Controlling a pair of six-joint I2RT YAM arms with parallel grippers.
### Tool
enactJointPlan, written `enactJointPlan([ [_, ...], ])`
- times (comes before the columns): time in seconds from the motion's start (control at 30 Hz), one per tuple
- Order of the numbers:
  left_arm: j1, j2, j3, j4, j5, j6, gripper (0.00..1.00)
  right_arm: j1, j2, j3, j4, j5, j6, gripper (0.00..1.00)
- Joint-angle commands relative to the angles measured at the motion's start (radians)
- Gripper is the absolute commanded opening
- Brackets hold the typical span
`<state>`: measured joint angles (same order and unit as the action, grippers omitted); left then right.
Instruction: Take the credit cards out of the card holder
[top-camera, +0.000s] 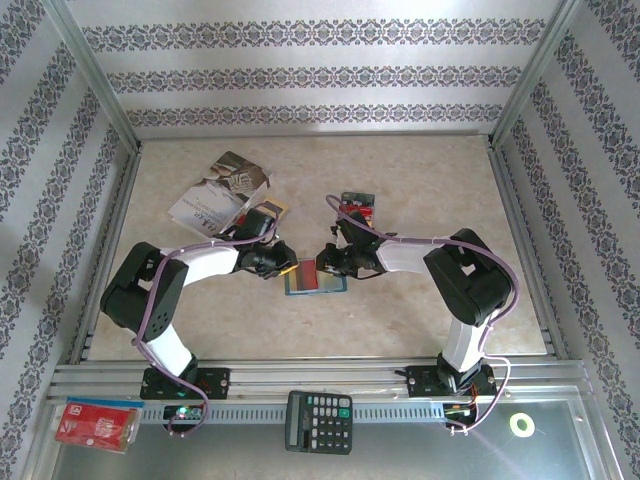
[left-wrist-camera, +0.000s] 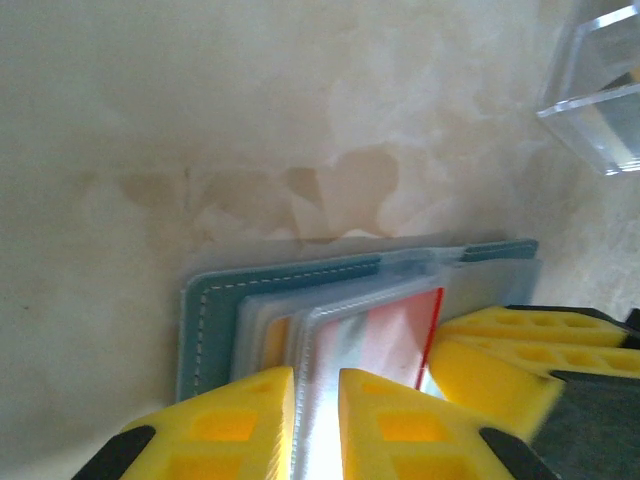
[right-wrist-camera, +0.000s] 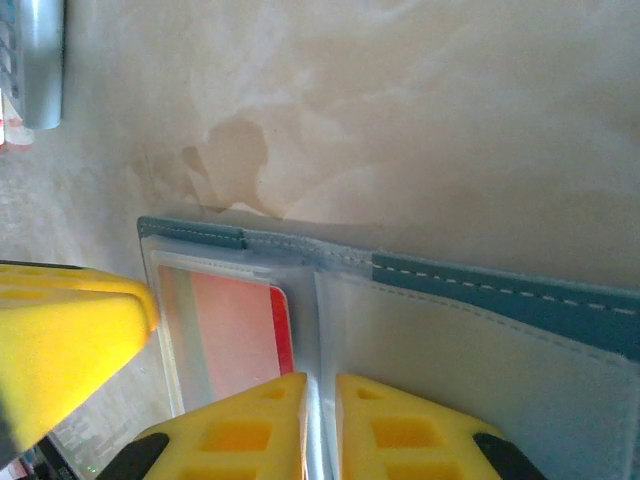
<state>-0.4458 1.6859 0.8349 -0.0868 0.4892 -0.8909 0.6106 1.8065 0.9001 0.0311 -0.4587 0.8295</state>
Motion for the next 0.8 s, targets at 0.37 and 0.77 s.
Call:
enactJointPlan([
  [0.37, -0.013, 0.038, 0.010, -0.122, -0.042, 0.020, 0.15, -0.016, -0.008, -0.042, 0.084, -0.009, 0.031, 0.15],
  [0.77, -0.013, 0.069, 0.017, -0.156, -0.066, 0.031, 0.15, -0.032, 0.023, -0.056, 0.146, -0.078, 0.055, 0.15],
])
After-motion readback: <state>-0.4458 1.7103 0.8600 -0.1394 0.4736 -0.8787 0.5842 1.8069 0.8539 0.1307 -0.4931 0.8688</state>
